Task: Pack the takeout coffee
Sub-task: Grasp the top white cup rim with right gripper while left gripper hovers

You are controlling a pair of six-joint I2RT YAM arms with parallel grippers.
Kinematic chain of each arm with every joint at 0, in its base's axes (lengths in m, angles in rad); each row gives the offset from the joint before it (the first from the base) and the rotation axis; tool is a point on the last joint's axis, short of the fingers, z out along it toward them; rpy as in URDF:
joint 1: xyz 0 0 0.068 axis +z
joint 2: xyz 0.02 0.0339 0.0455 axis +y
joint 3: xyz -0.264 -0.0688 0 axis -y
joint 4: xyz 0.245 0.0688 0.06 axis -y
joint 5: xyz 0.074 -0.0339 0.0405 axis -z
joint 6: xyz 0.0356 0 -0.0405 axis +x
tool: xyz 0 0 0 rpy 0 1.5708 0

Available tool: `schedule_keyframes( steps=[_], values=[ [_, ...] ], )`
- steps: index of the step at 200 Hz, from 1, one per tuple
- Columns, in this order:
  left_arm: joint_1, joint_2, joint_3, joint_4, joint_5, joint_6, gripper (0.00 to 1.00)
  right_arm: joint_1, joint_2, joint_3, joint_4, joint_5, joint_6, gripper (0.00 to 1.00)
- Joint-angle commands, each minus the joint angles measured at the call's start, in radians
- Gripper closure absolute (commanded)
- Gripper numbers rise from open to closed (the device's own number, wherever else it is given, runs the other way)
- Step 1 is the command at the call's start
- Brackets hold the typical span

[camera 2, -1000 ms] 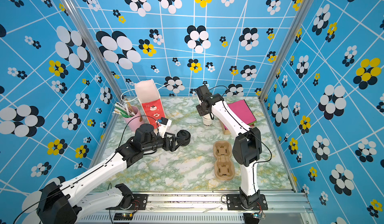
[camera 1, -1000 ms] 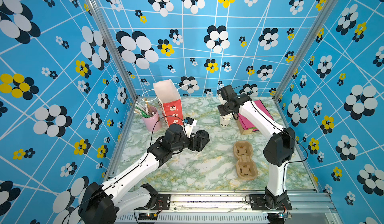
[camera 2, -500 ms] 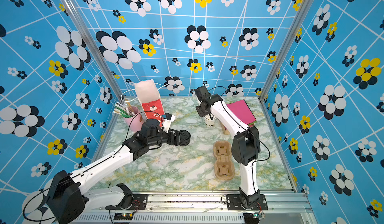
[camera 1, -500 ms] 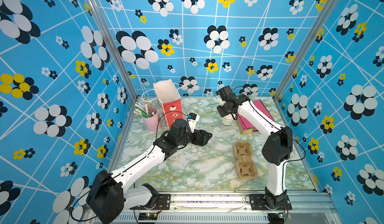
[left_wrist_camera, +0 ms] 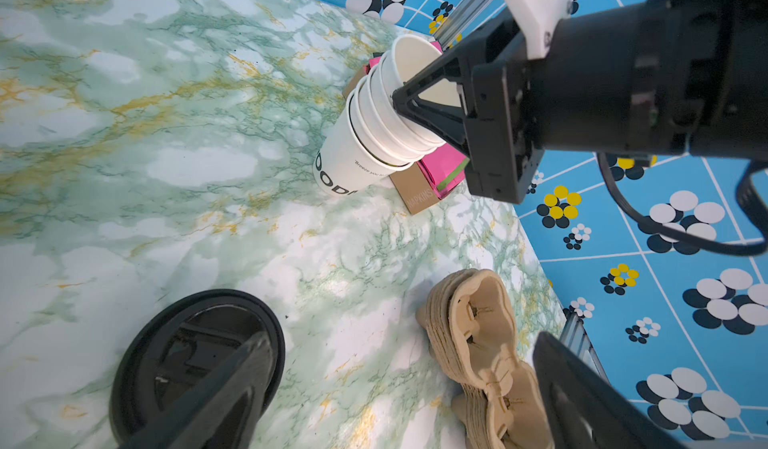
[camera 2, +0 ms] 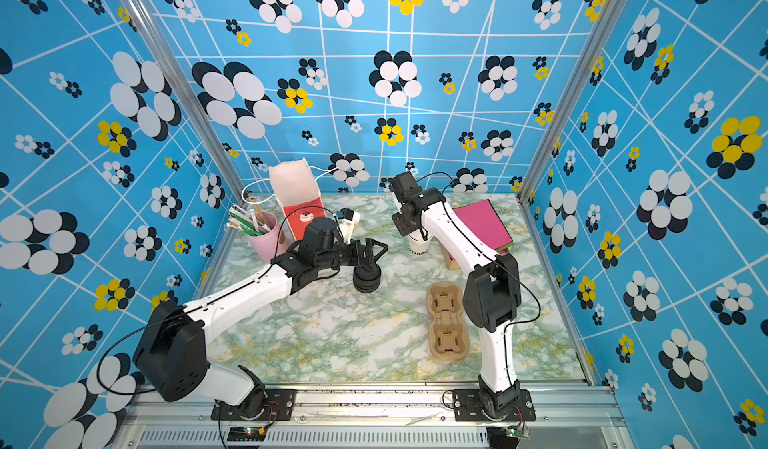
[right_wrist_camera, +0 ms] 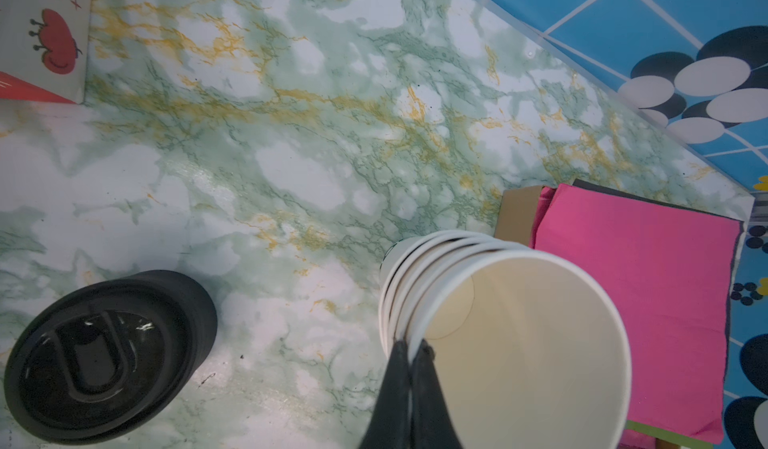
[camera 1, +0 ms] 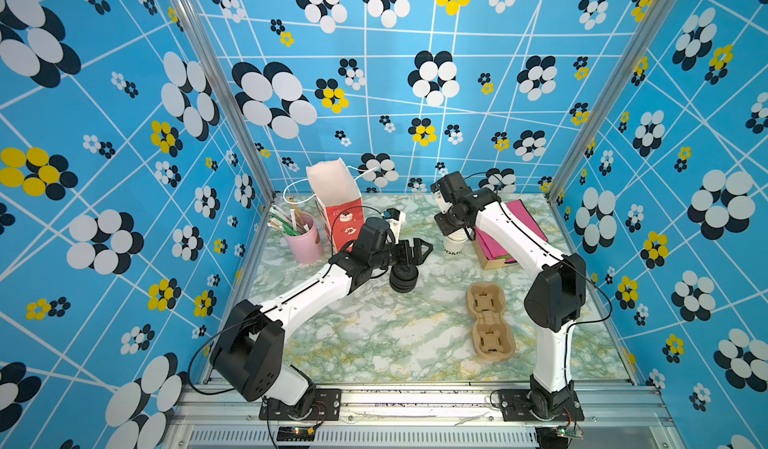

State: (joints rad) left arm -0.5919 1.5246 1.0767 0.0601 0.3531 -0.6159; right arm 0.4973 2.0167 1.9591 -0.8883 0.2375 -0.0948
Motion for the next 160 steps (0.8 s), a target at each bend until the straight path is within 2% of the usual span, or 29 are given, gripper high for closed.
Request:
schedule_keyframes(
  steps=[1, 60, 160],
  values=[
    [0.018, 0.056, 0.067, 0.017, 0.030, -0.043, 0.01, 0.007, -0.064, 0.015, -0.031, 0.003, -0.025, 1.00],
    [0.021, 0.172, 0.168, 0.041, 0.020, -0.094, 0.02, 0.007, -0.100, 0.014, -0.035, -0.009, -0.041, 1.00],
    [0.038, 0.352, 0.300, 0.092, 0.066, -0.177, 0.03, 0.007, -0.146, -0.060, -0.040, -0.123, -0.081, 1.00]
  ],
)
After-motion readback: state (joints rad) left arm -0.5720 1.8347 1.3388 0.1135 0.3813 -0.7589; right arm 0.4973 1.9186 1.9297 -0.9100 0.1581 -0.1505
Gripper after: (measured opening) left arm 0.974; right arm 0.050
